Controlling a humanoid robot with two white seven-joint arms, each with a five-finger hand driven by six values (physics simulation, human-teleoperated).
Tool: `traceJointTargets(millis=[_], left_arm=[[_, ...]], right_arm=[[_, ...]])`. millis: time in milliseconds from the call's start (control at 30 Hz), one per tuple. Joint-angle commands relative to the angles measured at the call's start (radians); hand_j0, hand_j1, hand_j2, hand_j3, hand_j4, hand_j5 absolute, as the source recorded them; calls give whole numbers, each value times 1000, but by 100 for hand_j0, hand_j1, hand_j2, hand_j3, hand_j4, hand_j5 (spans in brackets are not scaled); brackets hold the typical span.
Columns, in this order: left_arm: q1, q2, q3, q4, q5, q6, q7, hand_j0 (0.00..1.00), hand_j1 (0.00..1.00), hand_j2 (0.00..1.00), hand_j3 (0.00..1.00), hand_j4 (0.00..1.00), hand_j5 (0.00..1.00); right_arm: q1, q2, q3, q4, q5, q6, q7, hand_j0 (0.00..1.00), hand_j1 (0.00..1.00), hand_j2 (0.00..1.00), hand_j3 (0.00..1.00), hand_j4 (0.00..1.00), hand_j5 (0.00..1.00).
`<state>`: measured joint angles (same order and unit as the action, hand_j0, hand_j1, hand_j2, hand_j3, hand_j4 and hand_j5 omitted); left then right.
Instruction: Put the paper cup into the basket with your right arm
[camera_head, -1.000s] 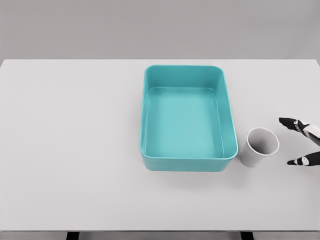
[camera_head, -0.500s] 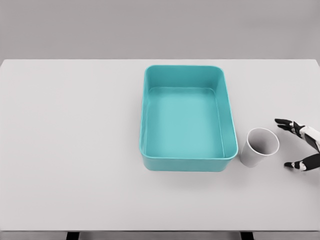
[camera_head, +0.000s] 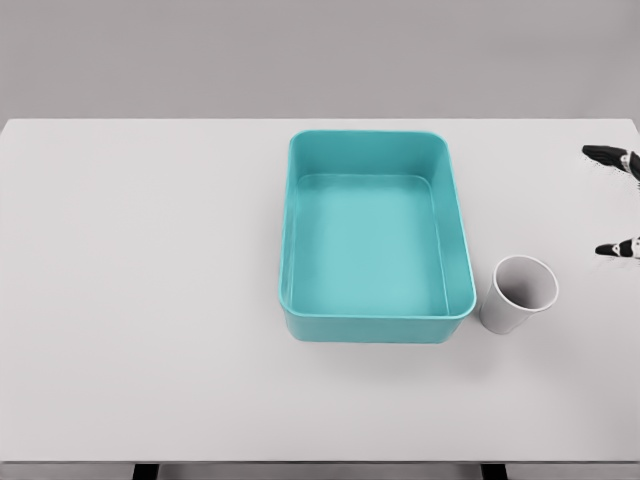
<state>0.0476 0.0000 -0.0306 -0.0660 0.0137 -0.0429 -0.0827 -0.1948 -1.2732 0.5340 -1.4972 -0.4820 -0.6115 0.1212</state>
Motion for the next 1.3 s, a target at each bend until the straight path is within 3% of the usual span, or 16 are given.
traceJointTargets(millis=[0, 133, 233, 367, 467, 533, 567, 633, 700, 833, 1000, 1067, 1267], left_arm=[[0, 0, 0, 0, 0, 0, 0, 100, 100, 100, 100, 100, 100], [0, 0, 1, 0, 0, 0, 0, 100, 100, 100, 100, 100, 100], [0, 0, 1, 0, 0, 0, 0, 100, 100, 100, 100, 100, 100], [0, 0, 0, 0, 0, 0, 0, 100, 100, 100, 100, 100, 100], [0, 0, 1, 0, 0, 0, 0, 100, 100, 100, 100, 100, 100], [0, 0, 0, 0, 0, 0, -2, 100, 100, 100, 100, 100, 100], [0, 0, 0, 0, 0, 0, 0, 100, 100, 100, 100, 100, 100], [0, 0, 0, 0, 0, 0, 0, 100, 100, 100, 100, 100, 100], [0, 0, 1, 0, 0, 0, 0, 100, 100, 100, 100, 100, 100], [0, 0, 1, 0, 0, 0, 0, 100, 100, 100, 100, 100, 100], [0, 0, 0, 0, 0, 0, 0, 100, 100, 100, 100, 100, 100], [0, 0, 0, 0, 0, 0, 0, 100, 100, 100, 100, 100, 100], [0, 0, 0, 0, 0, 0, 0, 100, 100, 100, 100, 100, 100]], right_arm=[[0, -8, -80, -9, 48, 1, 5, 100, 100, 100, 100, 100, 100], [15, 34, -128, 32, 97, 1, 5, 100, 100, 100, 100, 100, 100], [17, 8, -147, 54, 91, 1, 6, 100, 100, 100, 100, 100, 100], [26, 34, -170, 54, 100, 1, 6, 100, 100, 100, 100, 100, 100], [9, 136, -94, 58, 174, 1, 5, 100, 100, 100, 100, 100, 100], [-81, 109, 15, 71, 180, 1, 5, 100, 100, 100, 100, 100, 100], [-113, 60, 59, 71, 181, 1, 3, 100, 100, 100, 100, 100, 100], [-112, 48, 136, 71, 178, 1, -8, 100, 100, 100, 100, 100, 100], [-110, 38, 149, 78, 172, 1, -9, 100, 100, 100, 100, 100, 100], [-17, 26, 139, 74, 168, 1, -123, 100, 100, 100, 100, 100, 100], [-3, -11, 139, 42, 34, 1, -133, 100, 100, 100, 100, 100, 100], [37, -11, 139, 12, -18, 1, -137, 100, 100, 100, 100, 100, 100], [78, 17, 135, -34, -23, 1, -137, 100, 100, 100, 100, 100, 100]])
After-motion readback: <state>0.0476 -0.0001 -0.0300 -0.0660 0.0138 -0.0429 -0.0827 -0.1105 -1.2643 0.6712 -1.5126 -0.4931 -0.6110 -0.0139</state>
